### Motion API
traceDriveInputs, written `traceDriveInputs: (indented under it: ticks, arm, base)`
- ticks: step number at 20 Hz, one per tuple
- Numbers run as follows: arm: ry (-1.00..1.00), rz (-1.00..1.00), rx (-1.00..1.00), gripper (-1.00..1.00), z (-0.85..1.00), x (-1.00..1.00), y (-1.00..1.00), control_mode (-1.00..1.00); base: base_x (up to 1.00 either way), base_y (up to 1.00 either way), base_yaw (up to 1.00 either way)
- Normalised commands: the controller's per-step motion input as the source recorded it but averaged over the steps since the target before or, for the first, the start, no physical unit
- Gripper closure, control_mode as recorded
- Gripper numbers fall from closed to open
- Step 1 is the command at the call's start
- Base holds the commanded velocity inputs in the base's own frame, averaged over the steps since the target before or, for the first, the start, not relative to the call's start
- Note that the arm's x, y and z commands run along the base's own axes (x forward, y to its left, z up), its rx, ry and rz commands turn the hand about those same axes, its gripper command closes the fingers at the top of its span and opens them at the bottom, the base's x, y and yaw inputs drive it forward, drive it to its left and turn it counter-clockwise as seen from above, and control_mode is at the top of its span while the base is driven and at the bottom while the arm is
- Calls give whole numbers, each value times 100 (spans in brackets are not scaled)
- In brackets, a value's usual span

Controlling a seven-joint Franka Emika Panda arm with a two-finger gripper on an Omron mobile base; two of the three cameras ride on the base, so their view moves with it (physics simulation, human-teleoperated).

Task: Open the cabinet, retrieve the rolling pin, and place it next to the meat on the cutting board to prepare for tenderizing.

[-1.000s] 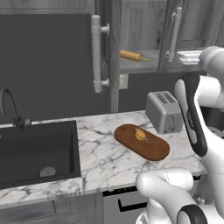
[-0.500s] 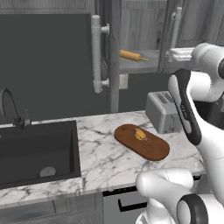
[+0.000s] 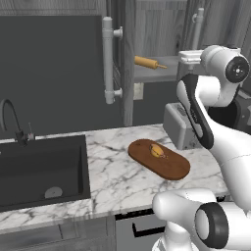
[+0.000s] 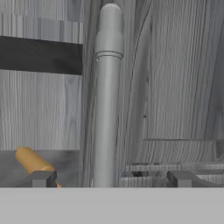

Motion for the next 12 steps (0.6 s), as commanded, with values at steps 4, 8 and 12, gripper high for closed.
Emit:
traceDriveInputs:
  ticks: [4,8,12]
  arm:
    - [0,0,0,-100,0,32,6,-100]
    - [0,0,0,-100,0,38,3,-100]
    - [0,3,0,-100,0,28,0,-100]
  base:
    - [0,0,0]
    - [0,0,0]
    - [0,0,0]
